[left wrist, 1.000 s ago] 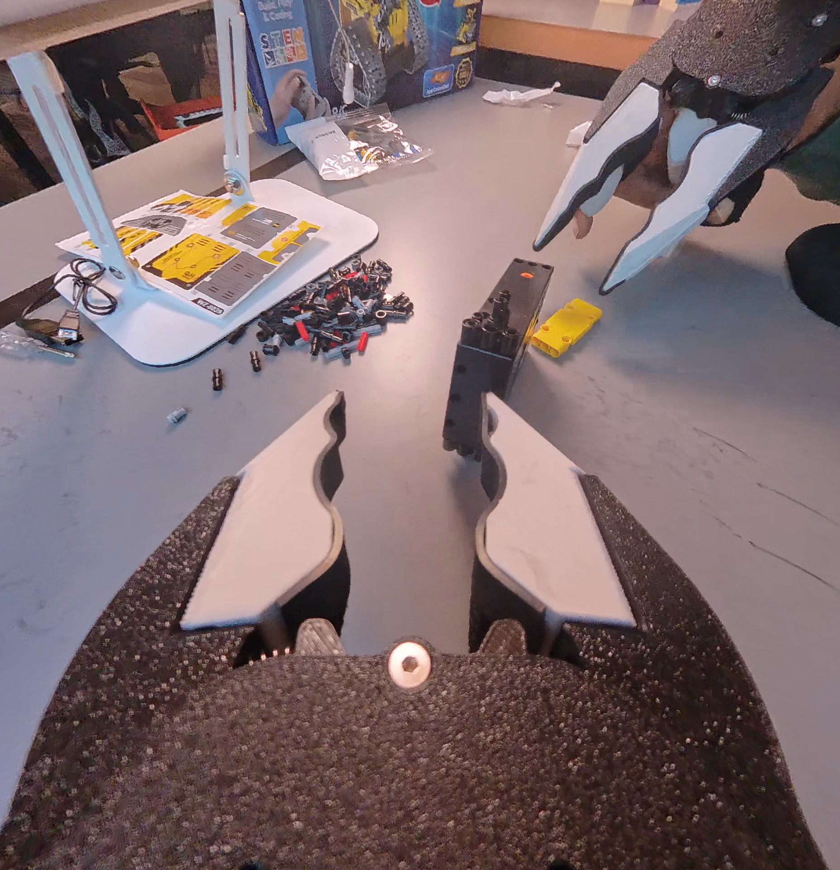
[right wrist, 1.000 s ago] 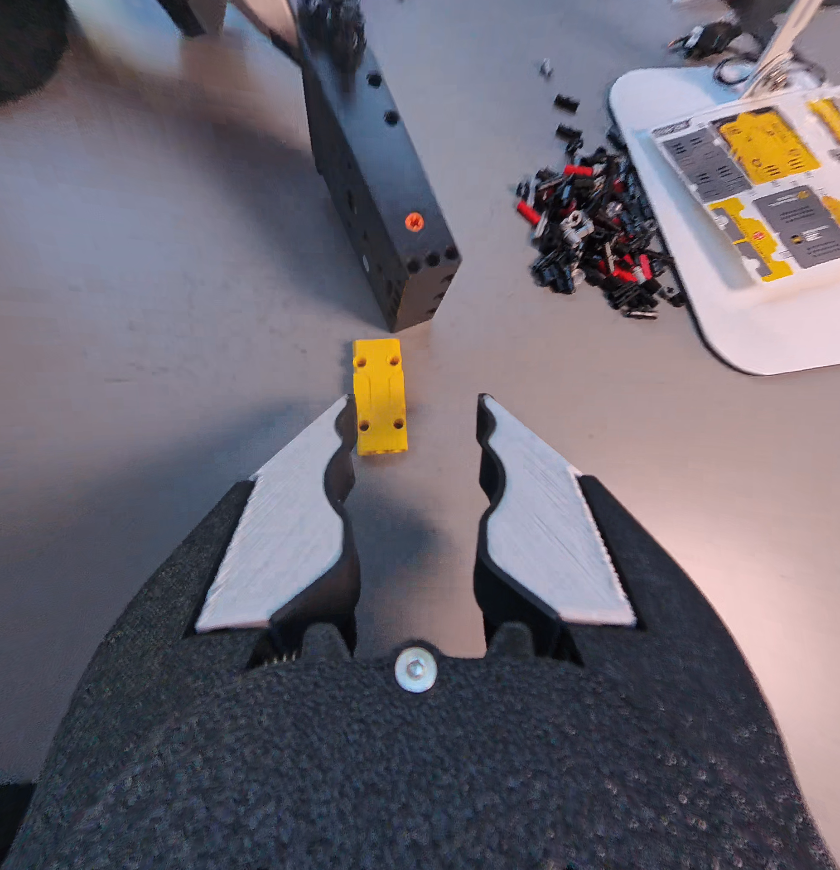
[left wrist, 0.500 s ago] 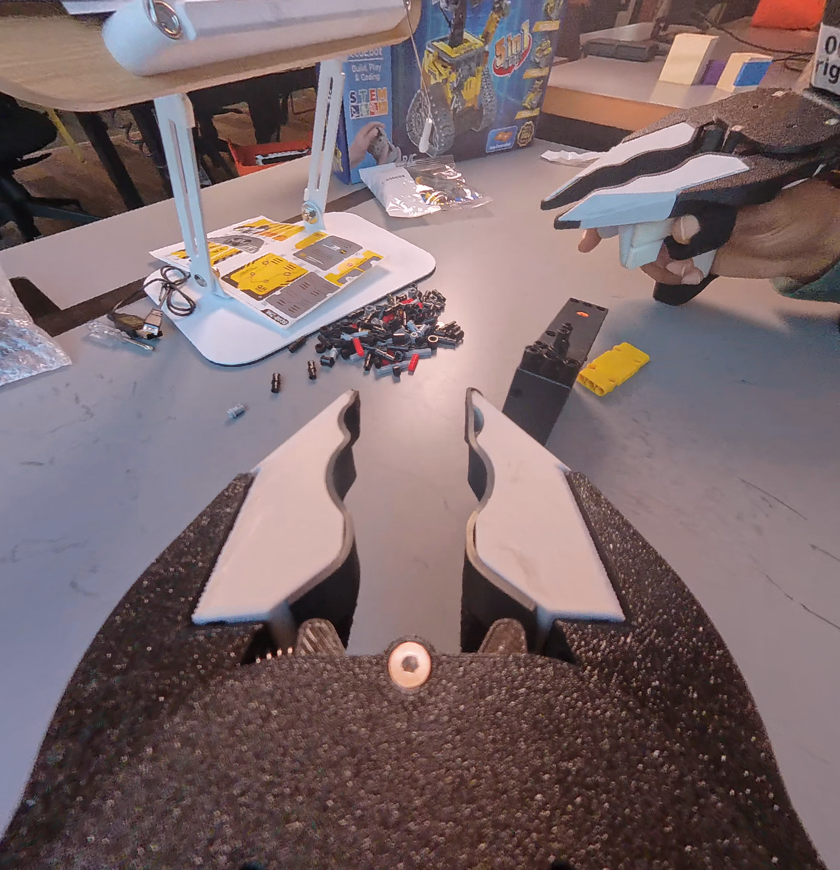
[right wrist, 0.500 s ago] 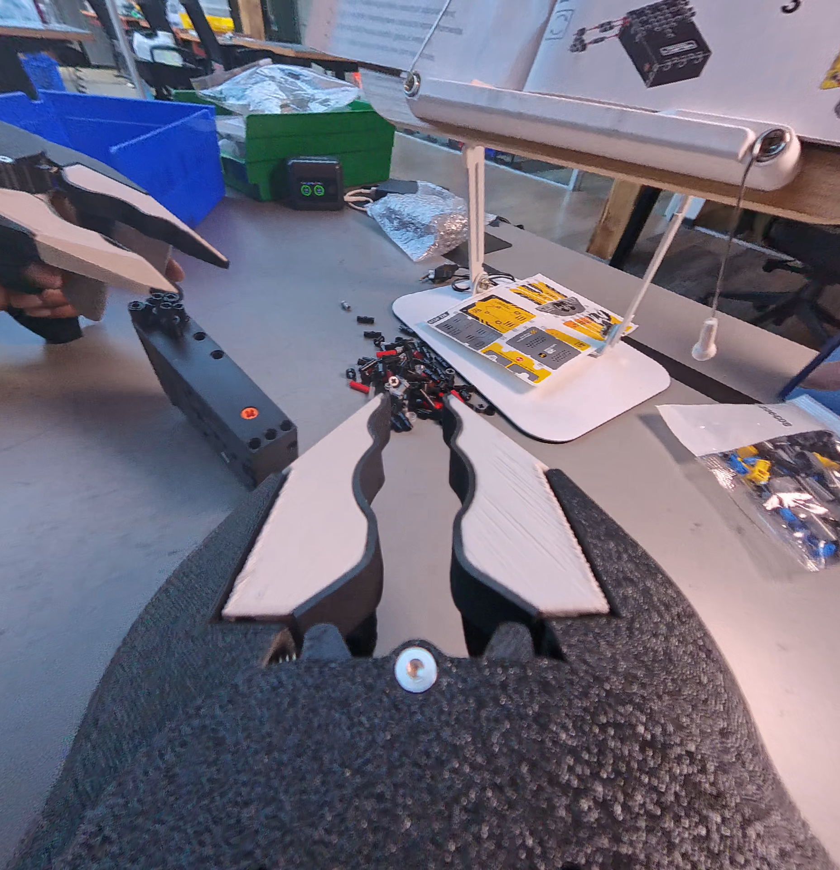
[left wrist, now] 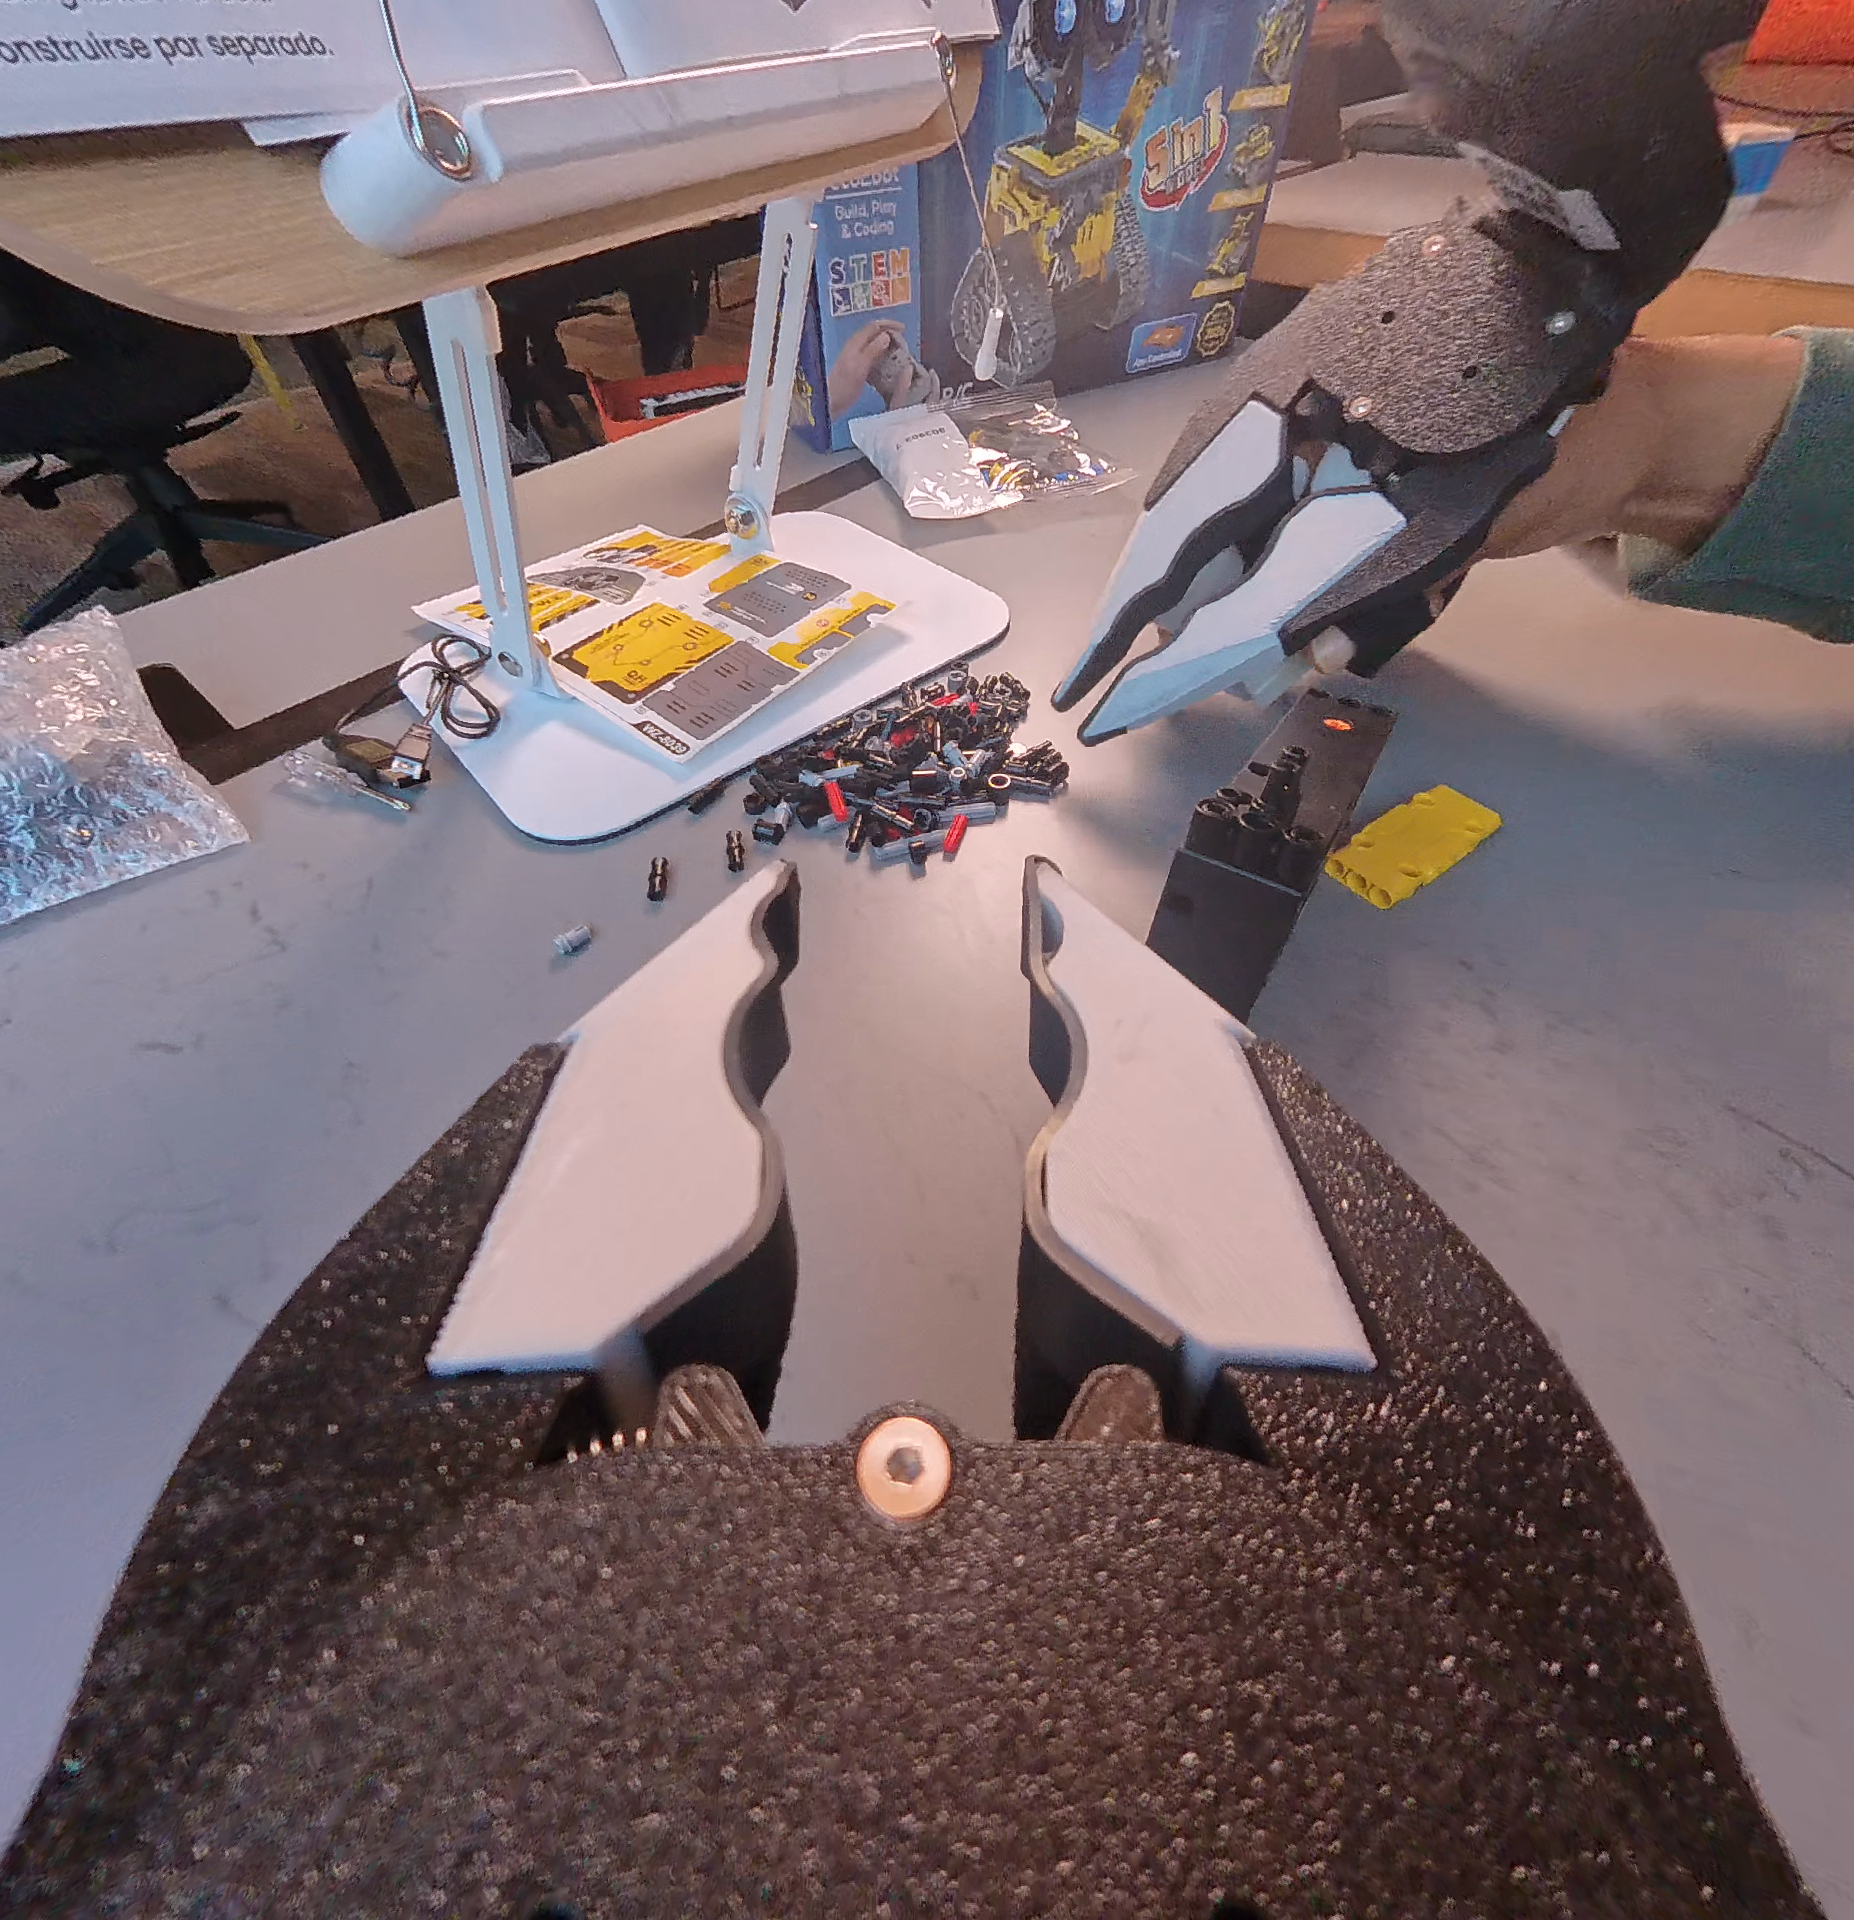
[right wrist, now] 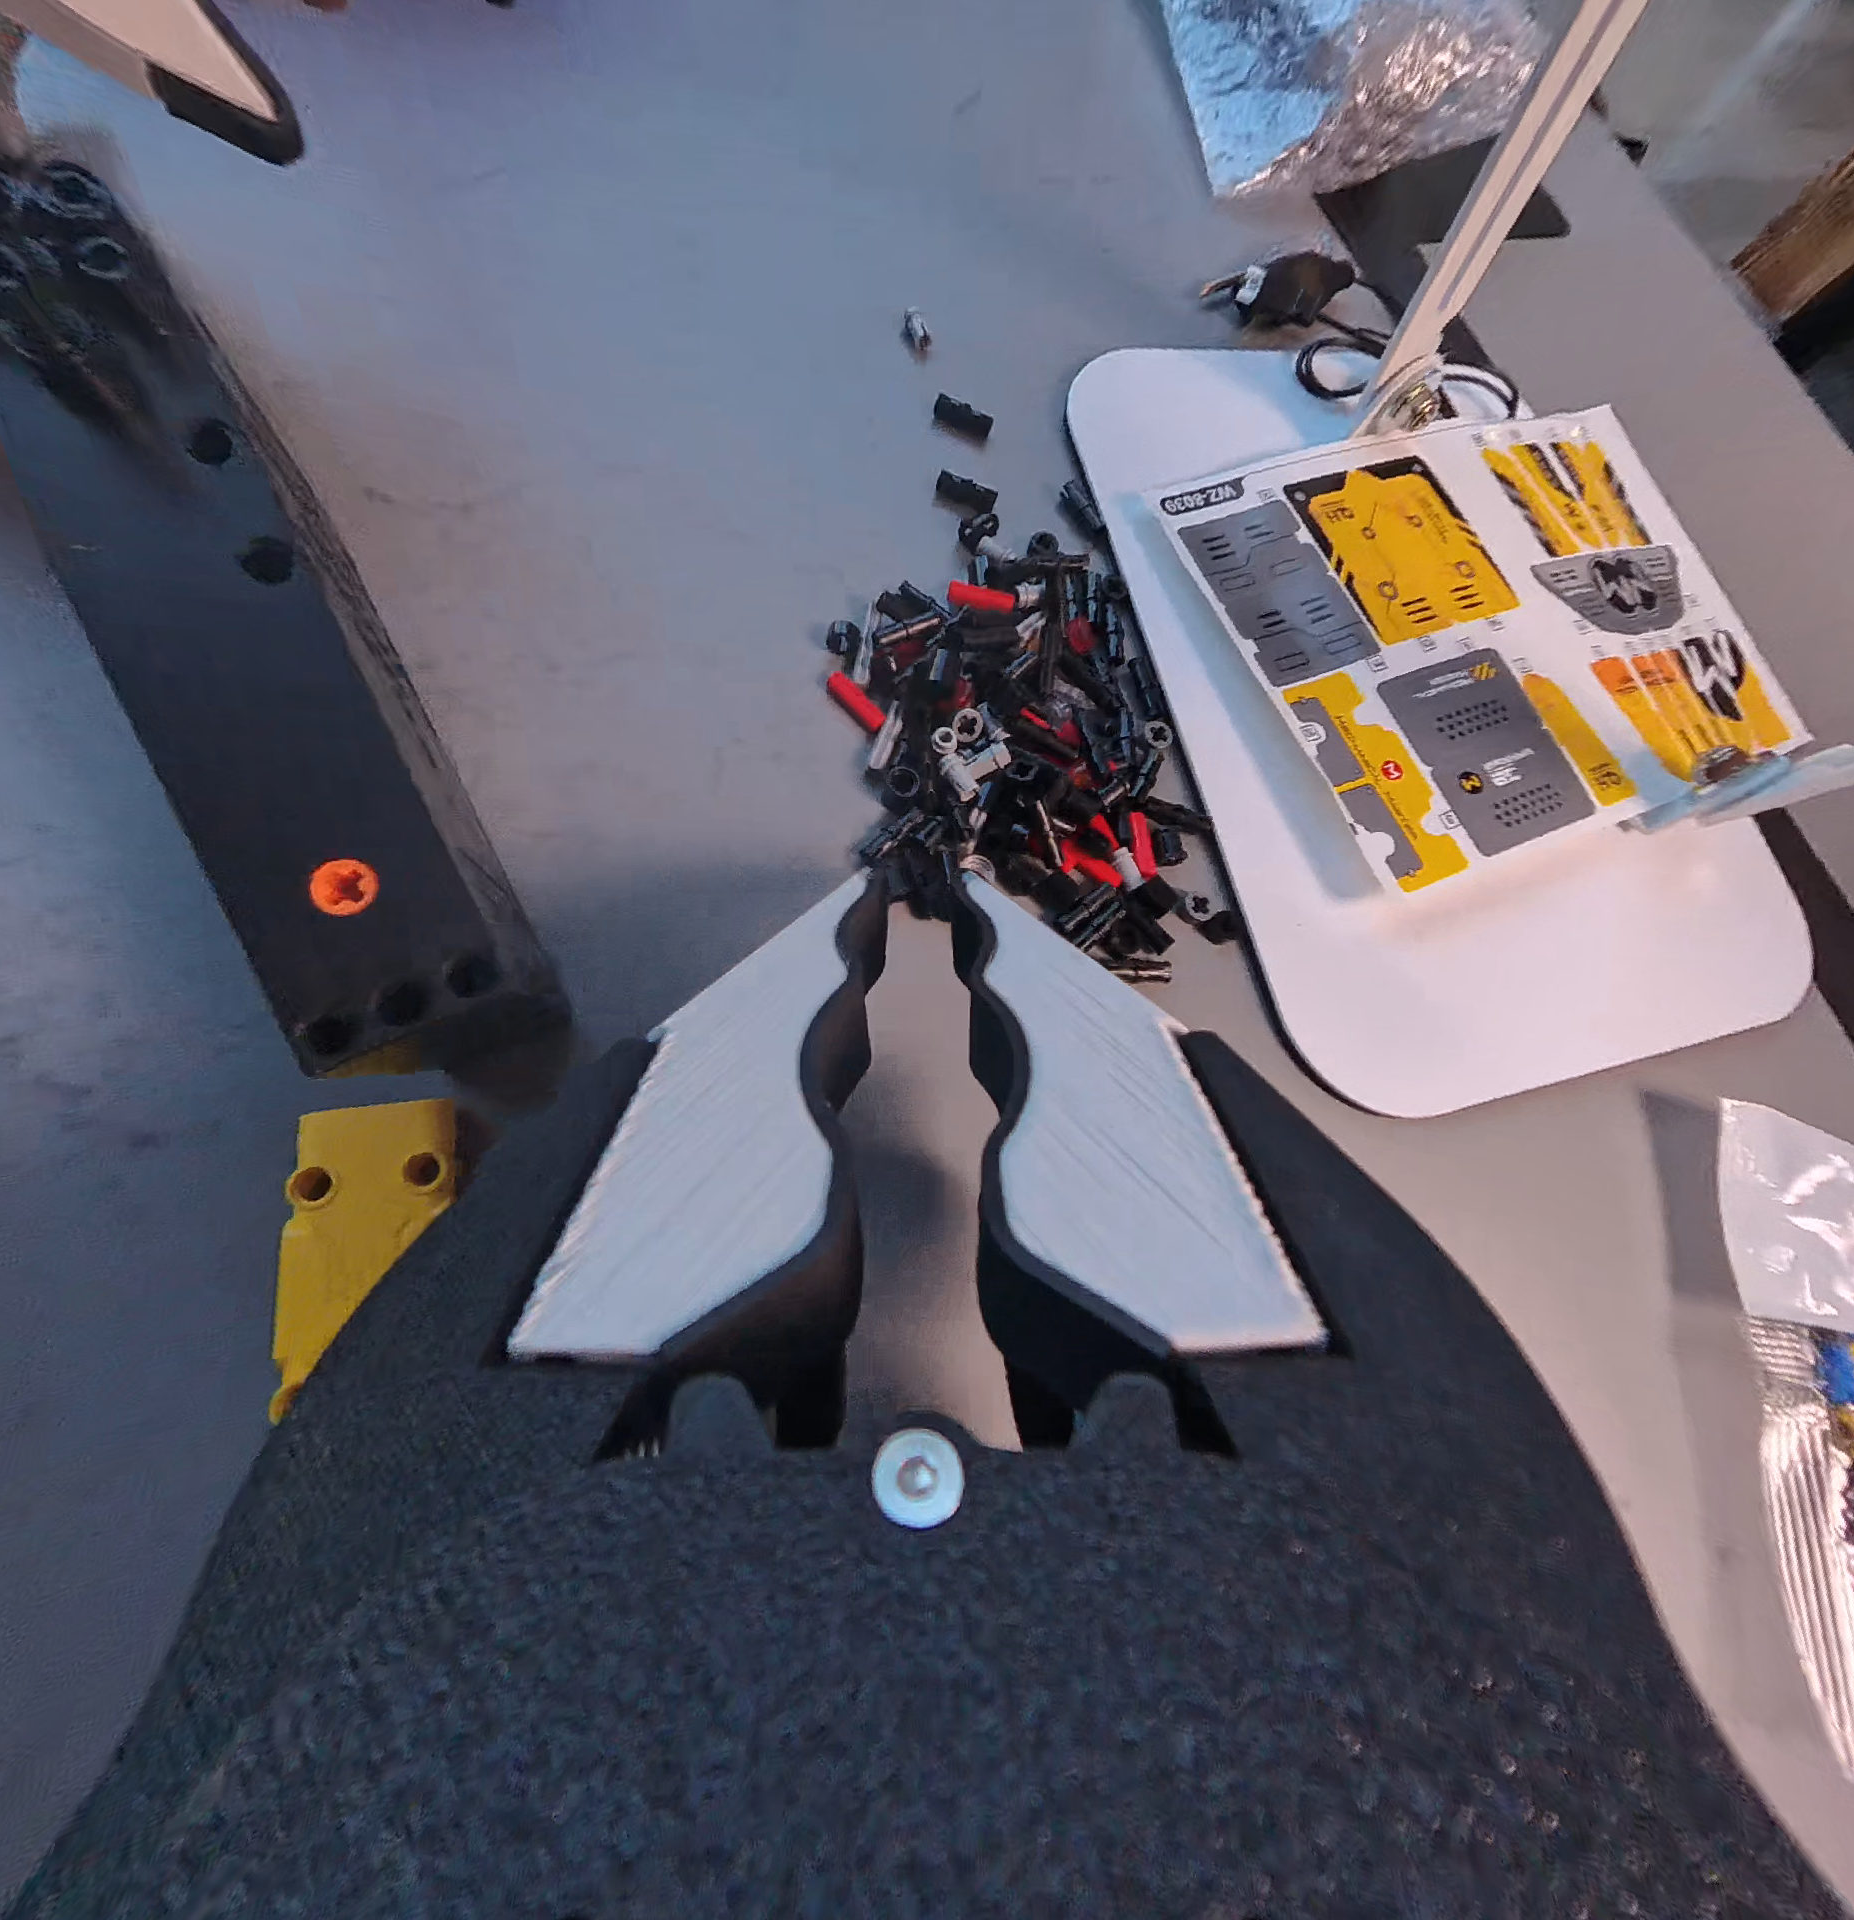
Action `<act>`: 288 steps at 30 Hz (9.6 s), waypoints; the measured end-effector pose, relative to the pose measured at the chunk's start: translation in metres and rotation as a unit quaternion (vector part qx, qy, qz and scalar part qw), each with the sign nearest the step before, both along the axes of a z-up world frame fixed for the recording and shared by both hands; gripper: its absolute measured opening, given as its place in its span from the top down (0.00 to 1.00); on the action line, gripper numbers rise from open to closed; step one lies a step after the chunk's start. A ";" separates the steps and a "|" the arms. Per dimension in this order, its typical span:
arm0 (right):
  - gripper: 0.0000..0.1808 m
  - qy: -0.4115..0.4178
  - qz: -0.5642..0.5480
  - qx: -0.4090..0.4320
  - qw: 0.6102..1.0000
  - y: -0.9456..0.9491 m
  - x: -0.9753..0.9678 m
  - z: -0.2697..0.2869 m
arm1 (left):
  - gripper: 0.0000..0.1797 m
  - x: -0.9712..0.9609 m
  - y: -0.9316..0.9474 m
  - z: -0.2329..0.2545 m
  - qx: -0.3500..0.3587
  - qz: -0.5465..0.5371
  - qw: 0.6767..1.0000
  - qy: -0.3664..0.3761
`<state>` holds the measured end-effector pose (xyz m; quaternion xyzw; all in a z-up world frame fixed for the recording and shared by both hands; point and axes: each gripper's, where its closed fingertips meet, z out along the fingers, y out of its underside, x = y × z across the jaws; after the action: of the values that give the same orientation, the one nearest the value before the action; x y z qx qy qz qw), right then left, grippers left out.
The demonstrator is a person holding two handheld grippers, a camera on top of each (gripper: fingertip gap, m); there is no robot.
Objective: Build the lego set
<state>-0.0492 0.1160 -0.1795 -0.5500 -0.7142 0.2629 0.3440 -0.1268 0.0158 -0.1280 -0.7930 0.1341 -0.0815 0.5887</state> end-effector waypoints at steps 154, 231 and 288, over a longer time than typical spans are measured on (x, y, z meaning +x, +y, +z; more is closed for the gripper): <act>0.99 -0.099 0.039 -0.043 0.993 -0.009 0.003 0.007 | 0.76 -0.013 -0.014 0.008 0.013 -0.011 0.998 -0.053; 0.90 0.277 -0.158 0.055 0.946 -0.005 0.085 0.075 | 0.90 -0.363 -0.211 -0.023 -0.524 0.138 0.793 0.277; 0.90 0.277 -0.142 0.068 0.948 -0.013 0.084 0.075 | 0.75 -0.207 -0.215 -0.052 -0.550 -0.119 0.802 0.201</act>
<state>0.0351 0.1032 -0.1046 -0.5267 -0.5211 0.3045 0.5986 -0.3336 -0.1990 -0.1802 -0.9600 0.2756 -0.0502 -0.0008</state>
